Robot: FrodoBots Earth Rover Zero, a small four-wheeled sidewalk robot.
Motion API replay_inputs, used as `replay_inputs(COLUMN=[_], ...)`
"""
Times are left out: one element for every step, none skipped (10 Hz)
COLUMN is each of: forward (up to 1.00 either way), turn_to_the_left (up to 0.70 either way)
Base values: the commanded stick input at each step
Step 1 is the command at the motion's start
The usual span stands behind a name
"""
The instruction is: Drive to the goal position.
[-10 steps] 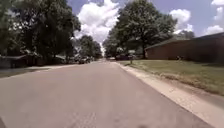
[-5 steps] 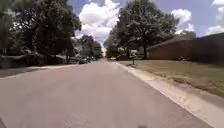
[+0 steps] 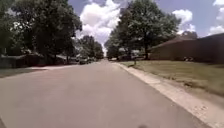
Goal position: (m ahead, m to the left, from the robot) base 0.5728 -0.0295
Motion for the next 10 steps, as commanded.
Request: replay_inputs(forward=[0.7, 0.7, 0.7, 0.7, 0.7, 0.7, 0.7, 0.7, 0.7, 0.7], turn_to_the_left=[0.0, 0.0, 0.0, 0.0, 0.0, 0.0, 0.0, 0.0, 0.0, 0.0])
